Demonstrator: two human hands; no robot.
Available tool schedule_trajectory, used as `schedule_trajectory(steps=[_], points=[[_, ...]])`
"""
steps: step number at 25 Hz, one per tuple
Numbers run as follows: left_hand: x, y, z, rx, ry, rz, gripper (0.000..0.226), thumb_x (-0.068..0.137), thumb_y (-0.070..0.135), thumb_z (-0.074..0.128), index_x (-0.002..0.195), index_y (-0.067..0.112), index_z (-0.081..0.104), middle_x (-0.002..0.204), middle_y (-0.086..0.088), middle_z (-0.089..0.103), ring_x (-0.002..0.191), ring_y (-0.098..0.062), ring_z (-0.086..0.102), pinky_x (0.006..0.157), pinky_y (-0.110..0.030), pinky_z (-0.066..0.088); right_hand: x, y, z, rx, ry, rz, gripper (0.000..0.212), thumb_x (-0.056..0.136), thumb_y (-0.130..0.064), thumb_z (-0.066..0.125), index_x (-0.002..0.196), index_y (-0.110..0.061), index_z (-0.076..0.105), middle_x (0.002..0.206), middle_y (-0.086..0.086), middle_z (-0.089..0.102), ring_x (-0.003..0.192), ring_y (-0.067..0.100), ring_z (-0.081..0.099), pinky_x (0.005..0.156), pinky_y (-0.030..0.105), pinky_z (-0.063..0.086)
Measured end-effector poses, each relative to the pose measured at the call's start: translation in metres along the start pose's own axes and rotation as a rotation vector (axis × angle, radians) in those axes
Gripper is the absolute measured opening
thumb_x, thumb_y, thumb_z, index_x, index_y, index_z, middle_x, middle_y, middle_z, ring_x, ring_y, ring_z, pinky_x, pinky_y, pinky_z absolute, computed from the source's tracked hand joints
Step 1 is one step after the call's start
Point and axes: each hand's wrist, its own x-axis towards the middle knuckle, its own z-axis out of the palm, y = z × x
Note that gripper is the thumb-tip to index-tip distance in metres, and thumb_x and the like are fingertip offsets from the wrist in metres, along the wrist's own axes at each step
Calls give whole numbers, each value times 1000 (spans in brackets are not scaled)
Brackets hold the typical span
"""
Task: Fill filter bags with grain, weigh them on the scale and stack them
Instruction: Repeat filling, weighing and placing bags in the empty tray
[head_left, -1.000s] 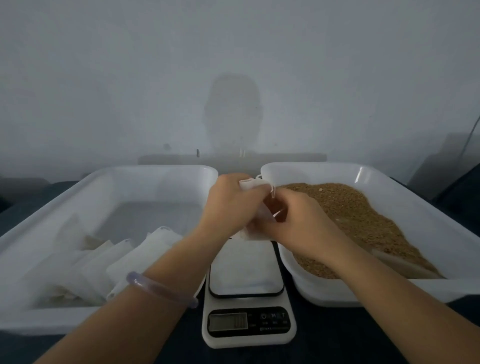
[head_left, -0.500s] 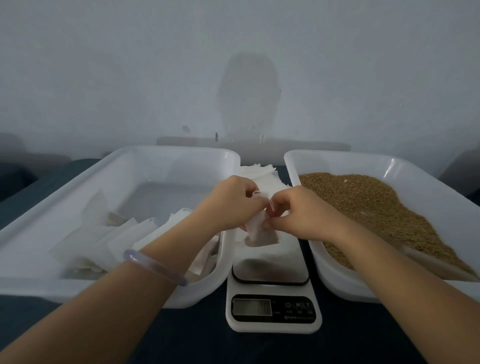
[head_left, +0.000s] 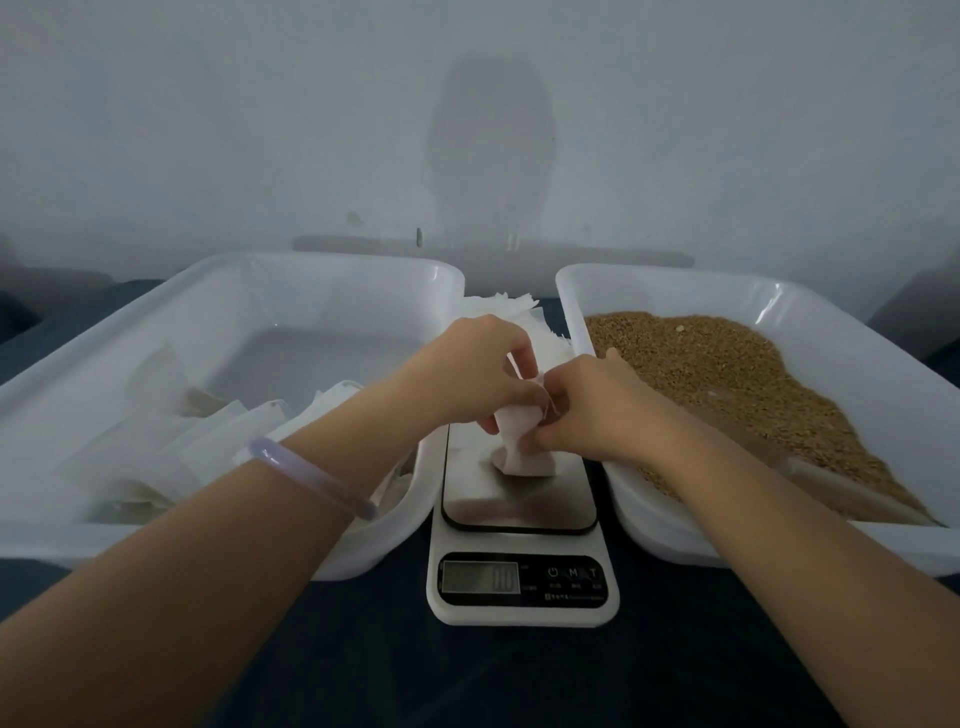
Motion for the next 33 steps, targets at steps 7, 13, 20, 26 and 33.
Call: schedule_trajectory(steps=[7,13,20,26,33], points=[[-3,-11,-5,40,27,94,6,91,16,59,91,20,62,73,6,69,61,-17,69,67,-32,58,10,-10,1,-167,-49,34,33,72,-45,72,57,-25,50,64,-11,50,75,15,43,105,52,22],[0,-16,-5,89,280,176,13,95,22,51,92,16,62,62,9,63,59,-6,58,65,-26,47,11,-9,2,-179,-49,-17,37,72,-46,73,59,-24,46,61,-11,45,62,7,37,96,47,26],[-5,-22,2,79,267,204,11,98,17,41,107,15,47,55,7,42,54,-13,42,53,-30,31,3,-4,2,-22,-1,-47,22,73,-32,68,83,-22,50,81,-6,55,80,18,50,86,39,41],[-4,-22,6,97,218,223,12,96,12,39,105,19,41,54,7,42,53,-11,42,53,-30,27,-2,6,-4,515,56,5,44,74,-20,68,109,-26,42,97,-17,52,93,-5,51,68,16,39],[-5,-22,6,61,217,198,21,91,7,41,111,14,43,62,7,45,59,-11,44,57,-31,34,-2,6,-2,543,62,1,48,75,-18,68,115,-26,43,99,-16,53,96,-5,51,69,14,38]])
